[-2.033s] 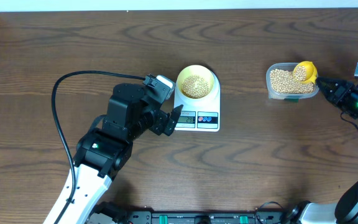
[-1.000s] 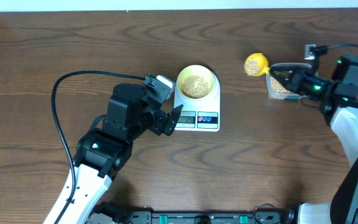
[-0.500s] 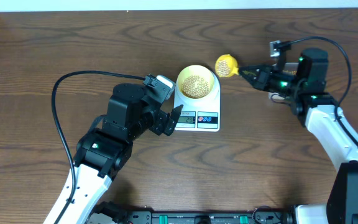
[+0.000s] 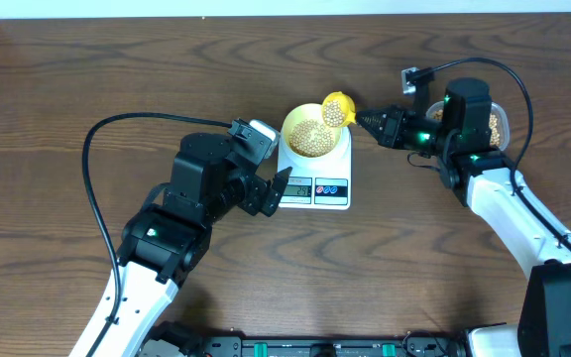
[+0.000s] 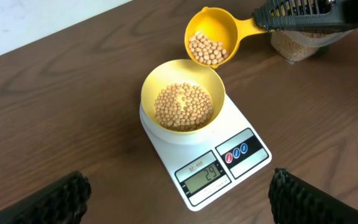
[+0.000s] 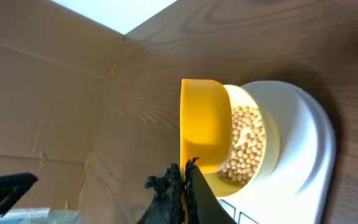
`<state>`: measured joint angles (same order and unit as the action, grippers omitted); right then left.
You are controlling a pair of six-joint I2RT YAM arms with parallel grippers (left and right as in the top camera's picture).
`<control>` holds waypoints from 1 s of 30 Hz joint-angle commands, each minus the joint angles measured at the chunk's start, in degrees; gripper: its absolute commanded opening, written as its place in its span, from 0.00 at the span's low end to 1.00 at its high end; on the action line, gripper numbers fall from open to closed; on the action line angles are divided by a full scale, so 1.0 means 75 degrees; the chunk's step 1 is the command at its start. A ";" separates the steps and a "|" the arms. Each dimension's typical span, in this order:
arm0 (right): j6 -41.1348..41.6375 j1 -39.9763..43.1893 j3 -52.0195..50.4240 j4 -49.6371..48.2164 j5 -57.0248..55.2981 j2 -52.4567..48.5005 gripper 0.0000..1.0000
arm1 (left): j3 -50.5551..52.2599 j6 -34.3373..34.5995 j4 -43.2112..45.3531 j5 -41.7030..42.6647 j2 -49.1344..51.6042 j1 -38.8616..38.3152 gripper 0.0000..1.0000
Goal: Scoop item into bowl and weigh 50g on scale
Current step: 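Lift the filled scoop and carry it over the yellow bowl, then tilt the scoop slowly to trickle soybeans into the bowl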
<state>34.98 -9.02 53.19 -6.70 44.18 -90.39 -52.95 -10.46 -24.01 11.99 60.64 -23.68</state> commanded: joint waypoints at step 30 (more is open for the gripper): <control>-0.1253 -0.0510 0.0044 -0.0219 -0.0490 -0.0052 0.01 | 0.0029 0.0067 0.0000 -0.0210 -0.0041 0.0020 0.94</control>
<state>28.12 -12.27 53.19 -8.19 41.28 -90.39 -52.95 -10.46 -24.01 11.20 60.64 -23.68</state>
